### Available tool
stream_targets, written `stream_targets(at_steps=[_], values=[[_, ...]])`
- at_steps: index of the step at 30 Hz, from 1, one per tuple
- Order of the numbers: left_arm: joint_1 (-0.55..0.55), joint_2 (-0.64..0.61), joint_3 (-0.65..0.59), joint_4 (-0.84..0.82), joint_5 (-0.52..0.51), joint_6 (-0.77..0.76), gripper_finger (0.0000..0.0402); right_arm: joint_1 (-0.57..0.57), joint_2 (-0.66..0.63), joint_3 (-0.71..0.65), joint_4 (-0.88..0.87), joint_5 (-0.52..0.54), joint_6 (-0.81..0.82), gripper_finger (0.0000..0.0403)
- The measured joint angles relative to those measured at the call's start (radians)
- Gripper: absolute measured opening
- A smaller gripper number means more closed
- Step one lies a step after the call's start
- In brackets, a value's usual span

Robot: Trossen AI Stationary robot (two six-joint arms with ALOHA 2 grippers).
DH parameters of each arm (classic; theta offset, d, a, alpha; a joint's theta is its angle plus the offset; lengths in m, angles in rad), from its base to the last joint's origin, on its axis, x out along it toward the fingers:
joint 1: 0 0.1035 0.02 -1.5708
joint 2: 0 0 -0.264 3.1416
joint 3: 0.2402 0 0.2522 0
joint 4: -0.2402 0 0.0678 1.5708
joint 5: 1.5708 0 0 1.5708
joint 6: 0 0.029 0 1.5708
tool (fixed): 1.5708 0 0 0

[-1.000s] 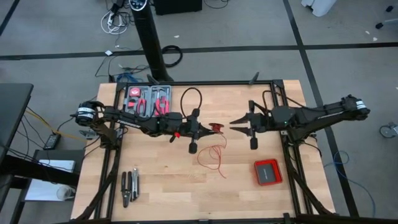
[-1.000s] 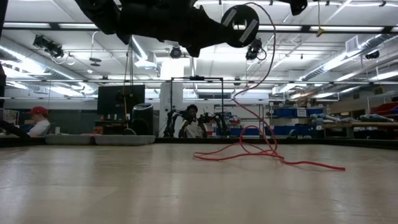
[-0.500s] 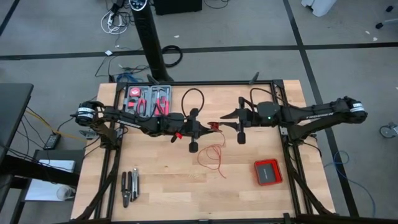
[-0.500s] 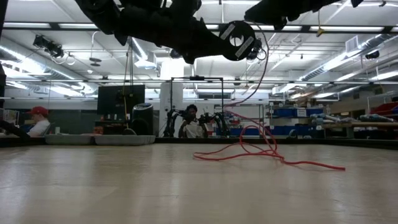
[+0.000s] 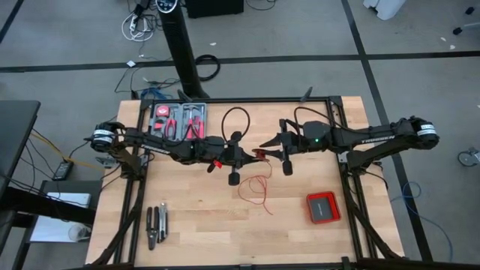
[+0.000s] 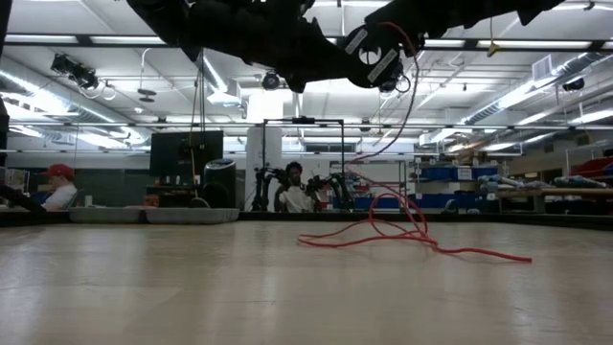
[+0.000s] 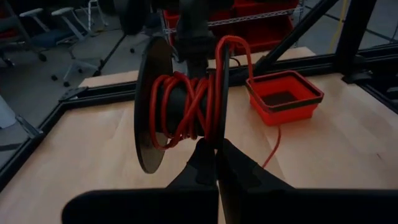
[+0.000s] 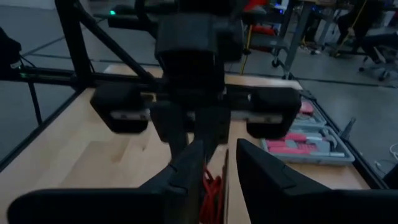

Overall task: Coil cords
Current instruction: Coil the red wire onto the spool

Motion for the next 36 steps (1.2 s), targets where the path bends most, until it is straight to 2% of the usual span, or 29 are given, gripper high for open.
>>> stream_targets(at_steps=[13, 15, 19, 26, 29, 36], values=[[-0.022, 0.0, 0.003, 0.051, -0.001, 0.044, 0.0, 0.001, 0.009, 0.0, -0.013, 0.0, -0.008, 0.0083], [-0.022, 0.0, 0.003, 0.059, -0.001, 0.051, 0.0, 0.0, 0.008, 0.001, -0.02, 0.0, -0.008, 0.0071], [-0.022, 0.0, 0.003, 0.061, -0.003, 0.05, 0.0, 0.0, 0.008, 0.001, -0.03, -0.008, -0.041, 0.0012], [-0.022, 0.0, 0.003, 0.068, -0.021, -0.018, 0.0005, 0.0, 0.006, 0.001, -0.032, 0.012, -0.05, 0.0004], [-0.022, 0.0, 0.003, 0.068, -0.049, -0.024, 0.0027, 0.0, 0.006, 0.001, -0.033, 0.016, -0.055, 0.0003], [-0.022, 0.0, 0.003, 0.064, -0.097, -0.07, 0.0116, -0.001, -0.002, 0.0, -0.047, 0.069, -0.095, 0.0001]])
